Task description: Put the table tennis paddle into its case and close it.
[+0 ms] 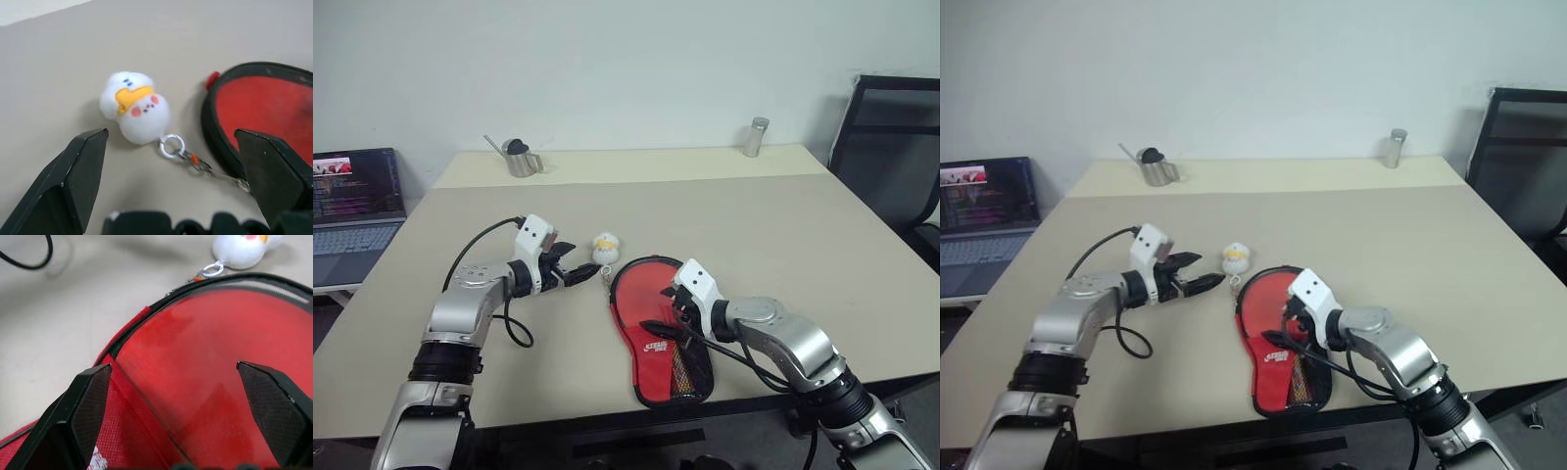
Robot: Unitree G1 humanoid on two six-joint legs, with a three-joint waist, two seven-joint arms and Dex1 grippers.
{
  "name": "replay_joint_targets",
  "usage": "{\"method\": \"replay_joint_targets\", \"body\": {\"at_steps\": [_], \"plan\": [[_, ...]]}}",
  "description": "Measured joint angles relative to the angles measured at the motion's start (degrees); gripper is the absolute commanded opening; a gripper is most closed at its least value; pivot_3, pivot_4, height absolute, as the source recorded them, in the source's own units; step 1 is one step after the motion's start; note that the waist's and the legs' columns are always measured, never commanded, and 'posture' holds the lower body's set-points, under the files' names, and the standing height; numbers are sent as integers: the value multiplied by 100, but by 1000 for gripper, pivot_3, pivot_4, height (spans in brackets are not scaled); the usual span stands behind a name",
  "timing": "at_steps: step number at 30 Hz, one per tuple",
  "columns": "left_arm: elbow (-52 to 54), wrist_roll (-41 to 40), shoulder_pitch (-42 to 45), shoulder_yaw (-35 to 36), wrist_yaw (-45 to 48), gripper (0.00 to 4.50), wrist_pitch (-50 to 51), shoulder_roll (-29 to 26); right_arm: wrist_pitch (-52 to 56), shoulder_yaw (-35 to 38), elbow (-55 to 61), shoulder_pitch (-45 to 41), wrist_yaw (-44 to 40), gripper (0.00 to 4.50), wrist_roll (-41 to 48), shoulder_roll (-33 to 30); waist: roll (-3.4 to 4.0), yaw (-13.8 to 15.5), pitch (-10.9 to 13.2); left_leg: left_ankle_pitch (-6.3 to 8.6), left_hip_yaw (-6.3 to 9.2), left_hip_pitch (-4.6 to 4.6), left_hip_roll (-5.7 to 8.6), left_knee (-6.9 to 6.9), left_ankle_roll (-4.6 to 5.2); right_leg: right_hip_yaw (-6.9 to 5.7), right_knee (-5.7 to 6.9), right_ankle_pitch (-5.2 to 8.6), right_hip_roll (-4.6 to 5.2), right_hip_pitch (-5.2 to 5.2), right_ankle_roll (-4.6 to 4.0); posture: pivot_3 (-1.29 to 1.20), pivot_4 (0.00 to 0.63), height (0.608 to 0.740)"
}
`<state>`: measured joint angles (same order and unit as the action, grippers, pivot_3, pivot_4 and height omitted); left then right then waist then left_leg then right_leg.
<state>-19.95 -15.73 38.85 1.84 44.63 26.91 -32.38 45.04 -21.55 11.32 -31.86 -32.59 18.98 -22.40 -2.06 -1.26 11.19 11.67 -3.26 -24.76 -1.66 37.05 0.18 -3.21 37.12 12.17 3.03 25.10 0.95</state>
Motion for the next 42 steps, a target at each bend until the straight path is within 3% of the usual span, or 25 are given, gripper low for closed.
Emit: {"method": "replay_joint_targets", "body": {"at_steps": [7, 16, 23, 36, 39, 42], "plan": [[-1812, 465, 1277, 10, -896, 4500, -416, 542, -87, -41, -14, 64, -58, 4482, -207, 132, -3, 67, -2, 0, -1, 0, 4, 1, 0, -24, -3, -3, 1, -2, 2, 0, 150, 740], [-4381, 1109, 2326, -211, -853, 4500, -1160, 994, -106, -59, -30, 73, -112, 4482, -391, 320, -6, 98, -3, 0, -7, -3, 7, 3, 0, -38, -3, -2, 2, -5, 3, 0, 150, 740], [-5013, 1396, 2606, -279, -603, 4500, -1437, 1174, -112, -60, -30, 108, -112, 4482, -468, 425, -6, 96, -3, 0, -6, -3, 5, 2, 0, -37, -1, -4, 1, -4, 0, 0, 150, 740], [-5173, 1582, 2674, -231, -402, 4500, -1486, 1273, -206, -60, -31, 153, -101, 4482, -683, 593, -7, 102, -4, 0, -3, -3, 7, 4, 0, -39, 0, -5, 2, -6, -2, 0, 150, 740], [-5174, 1583, 2674, -189, -402, 3918, -1491, 1329, -217, -59, -51, 154, -64, 4500, -753, 626, -8, 106, -5, 0, -4, -3, 7, 5, 0, -39, 0, -6, 3, -7, -3, 0, 150, 740], [-5182, 1583, 2674, -147, -402, 2907, -1490, 1376, -219, -58, -100, 154, -53, 4500, -783, 671, -9, 115, -5, 0, -4, -3, 8, 6, 0, -40, 0, -6, 3, -8, -3, 0, 150, 740]]}}
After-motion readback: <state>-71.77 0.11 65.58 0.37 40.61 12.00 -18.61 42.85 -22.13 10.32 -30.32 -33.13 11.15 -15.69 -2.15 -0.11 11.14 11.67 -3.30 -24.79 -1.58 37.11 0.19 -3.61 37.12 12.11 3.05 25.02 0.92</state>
